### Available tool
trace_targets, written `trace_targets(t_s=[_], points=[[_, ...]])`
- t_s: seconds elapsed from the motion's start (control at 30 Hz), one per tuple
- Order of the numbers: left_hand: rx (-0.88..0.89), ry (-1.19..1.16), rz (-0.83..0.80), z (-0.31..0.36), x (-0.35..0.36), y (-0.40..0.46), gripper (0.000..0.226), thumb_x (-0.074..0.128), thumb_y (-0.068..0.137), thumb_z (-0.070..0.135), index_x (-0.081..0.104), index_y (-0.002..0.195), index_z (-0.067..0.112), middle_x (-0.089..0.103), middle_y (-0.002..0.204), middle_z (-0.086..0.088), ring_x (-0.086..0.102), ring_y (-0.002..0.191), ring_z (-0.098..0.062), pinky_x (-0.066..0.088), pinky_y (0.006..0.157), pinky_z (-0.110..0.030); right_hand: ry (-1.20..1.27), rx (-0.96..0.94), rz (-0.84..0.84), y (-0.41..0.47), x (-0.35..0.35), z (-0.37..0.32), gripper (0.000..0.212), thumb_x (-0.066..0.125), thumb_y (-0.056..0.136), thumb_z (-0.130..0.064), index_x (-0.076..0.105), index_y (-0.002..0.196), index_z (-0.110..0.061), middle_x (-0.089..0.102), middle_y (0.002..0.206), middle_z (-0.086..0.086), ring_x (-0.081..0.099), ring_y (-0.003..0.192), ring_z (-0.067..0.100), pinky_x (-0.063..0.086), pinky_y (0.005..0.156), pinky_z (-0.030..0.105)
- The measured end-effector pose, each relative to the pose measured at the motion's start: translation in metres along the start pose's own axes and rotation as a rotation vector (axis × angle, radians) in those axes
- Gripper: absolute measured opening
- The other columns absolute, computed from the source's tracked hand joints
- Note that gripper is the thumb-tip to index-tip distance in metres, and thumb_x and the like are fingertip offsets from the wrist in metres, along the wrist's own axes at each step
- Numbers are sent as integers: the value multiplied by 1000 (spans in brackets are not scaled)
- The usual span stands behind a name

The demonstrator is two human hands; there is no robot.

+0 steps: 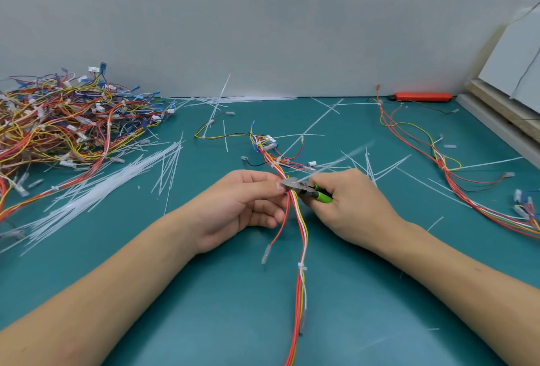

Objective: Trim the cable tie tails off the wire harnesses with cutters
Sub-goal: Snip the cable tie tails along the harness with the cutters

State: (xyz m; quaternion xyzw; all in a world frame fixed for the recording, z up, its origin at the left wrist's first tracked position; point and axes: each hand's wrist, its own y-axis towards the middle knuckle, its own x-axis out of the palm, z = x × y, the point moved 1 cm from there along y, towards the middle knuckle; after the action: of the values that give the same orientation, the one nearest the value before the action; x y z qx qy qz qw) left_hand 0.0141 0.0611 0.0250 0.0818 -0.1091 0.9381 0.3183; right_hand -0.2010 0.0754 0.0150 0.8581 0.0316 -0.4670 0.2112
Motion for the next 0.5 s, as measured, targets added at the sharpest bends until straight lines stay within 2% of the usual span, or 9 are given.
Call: trace_targets(t_s=[0.1, 0.33, 0.4, 0.5], points=[[1, 0, 7, 0, 0, 0, 12, 67, 92, 20, 74, 90, 11, 69, 84, -9, 64, 64, -15, 56, 62, -23, -22, 6, -18, 1, -1, -1, 39, 60, 97, -42, 56, 73, -11, 48, 57, 6, 45, 63, 30, 45, 58, 42], [-4, 6, 9, 0, 1, -1, 12, 68, 92, 21, 76, 88, 13, 69, 85, -9, 65, 65, -14, 56, 63, -23, 3, -23, 5, -1, -2, -2, 43, 52, 91, -49, 48, 68, -14, 47, 57, 5, 44, 62, 28, 44, 58, 44], [-6, 5, 9, 0, 1, -1, 12, 68, 91, 21, 76, 88, 13, 69, 84, -10, 65, 64, -15, 56, 63, -23, 27, -45, 19, -1, -2, -3, 39, 50, 88, -49, 49, 68, -16, 47, 59, 0, 46, 64, 24, 45, 61, 44], [-7, 1, 16, 0, 0, 0, 11, 67, 92, 19, 75, 90, 12, 70, 84, -10, 65, 64, -15, 56, 62, -23, 25, -86, 40, 1, -2, -3, 21, 55, 87, -34, 58, 72, -20, 54, 68, -7, 51, 76, 21, 47, 74, 42]])
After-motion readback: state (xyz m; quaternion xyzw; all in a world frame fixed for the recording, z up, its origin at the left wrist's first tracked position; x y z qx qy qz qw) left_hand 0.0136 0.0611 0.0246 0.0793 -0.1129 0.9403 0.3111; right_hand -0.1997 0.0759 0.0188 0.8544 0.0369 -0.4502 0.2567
